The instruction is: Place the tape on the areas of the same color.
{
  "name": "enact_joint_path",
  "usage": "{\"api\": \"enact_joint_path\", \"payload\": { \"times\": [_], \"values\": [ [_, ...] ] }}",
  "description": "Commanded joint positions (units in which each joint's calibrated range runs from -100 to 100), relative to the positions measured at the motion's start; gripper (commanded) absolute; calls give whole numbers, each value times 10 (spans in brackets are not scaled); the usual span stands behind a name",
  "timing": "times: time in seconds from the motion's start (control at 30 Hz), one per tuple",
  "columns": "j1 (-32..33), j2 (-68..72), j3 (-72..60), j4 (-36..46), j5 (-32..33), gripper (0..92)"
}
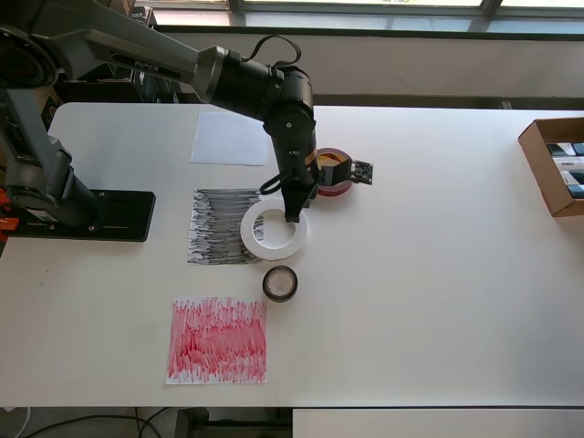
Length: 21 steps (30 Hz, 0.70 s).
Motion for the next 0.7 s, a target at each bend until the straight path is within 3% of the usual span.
{"api": "enact_joint_path", "payload": {
  "times": [0.0, 0.17, 0.43, 0.67],
  "values": [
    [1, 0, 4, 1, -157, 10],
    [2, 1, 5, -6, -161, 49],
    [-7, 0, 68, -121, -160, 405],
    [-7, 0, 85, -127, -161, 442]
  ]
}}
